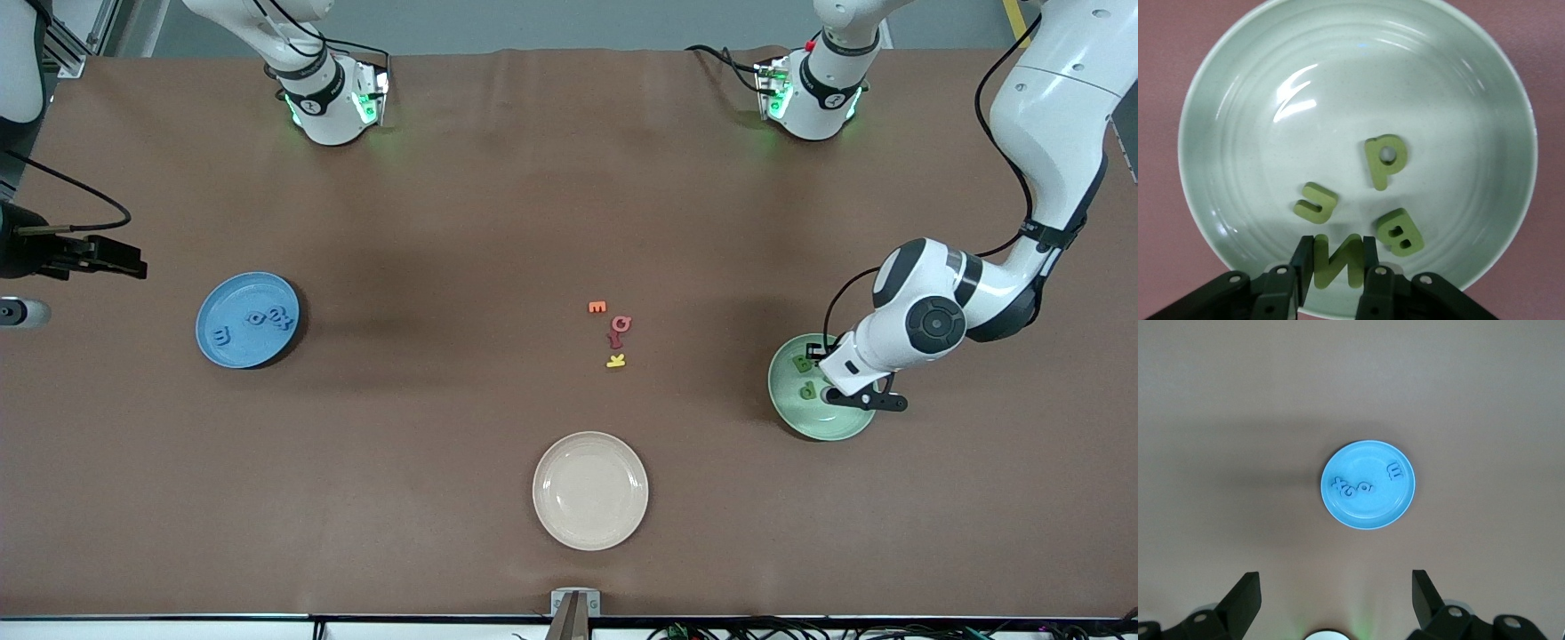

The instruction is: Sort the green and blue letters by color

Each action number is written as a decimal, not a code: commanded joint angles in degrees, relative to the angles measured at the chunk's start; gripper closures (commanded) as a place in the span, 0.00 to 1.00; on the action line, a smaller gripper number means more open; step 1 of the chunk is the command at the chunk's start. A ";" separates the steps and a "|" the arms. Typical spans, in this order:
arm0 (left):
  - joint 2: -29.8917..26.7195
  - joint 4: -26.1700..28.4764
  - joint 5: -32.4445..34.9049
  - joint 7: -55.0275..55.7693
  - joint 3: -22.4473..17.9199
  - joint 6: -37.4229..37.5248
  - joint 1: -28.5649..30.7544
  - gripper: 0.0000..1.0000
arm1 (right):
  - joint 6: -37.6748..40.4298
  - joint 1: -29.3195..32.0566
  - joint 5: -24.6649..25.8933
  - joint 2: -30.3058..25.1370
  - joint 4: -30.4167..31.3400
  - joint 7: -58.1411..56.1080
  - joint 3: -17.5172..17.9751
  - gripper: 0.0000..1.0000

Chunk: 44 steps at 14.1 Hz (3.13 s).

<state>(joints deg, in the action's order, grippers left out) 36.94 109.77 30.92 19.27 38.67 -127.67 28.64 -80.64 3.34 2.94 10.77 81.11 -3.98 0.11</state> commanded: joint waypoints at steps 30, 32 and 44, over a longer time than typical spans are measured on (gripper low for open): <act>-16.98 -0.08 -26.25 -27.15 -13.87 7.96 -6.58 0.01 | -0.31 -1.49 -2.76 -19.74 11.97 -0.07 -2.31 0.00; -21.28 -0.43 -27.31 -27.97 -15.02 11.38 -6.24 0.01 | 0.47 -1.58 -2.32 -16.94 8.29 -0.07 -2.31 0.00; -36.41 -6.94 -28.55 -22.78 -15.03 21.94 -3.60 0.01 | 1.62 -1.40 -3.20 -16.31 8.27 -1.30 -2.57 0.00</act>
<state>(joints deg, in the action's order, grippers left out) 2.74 103.54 3.72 -4.05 23.67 -107.49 24.92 -79.61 1.04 1.04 -5.90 90.63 -4.73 -2.61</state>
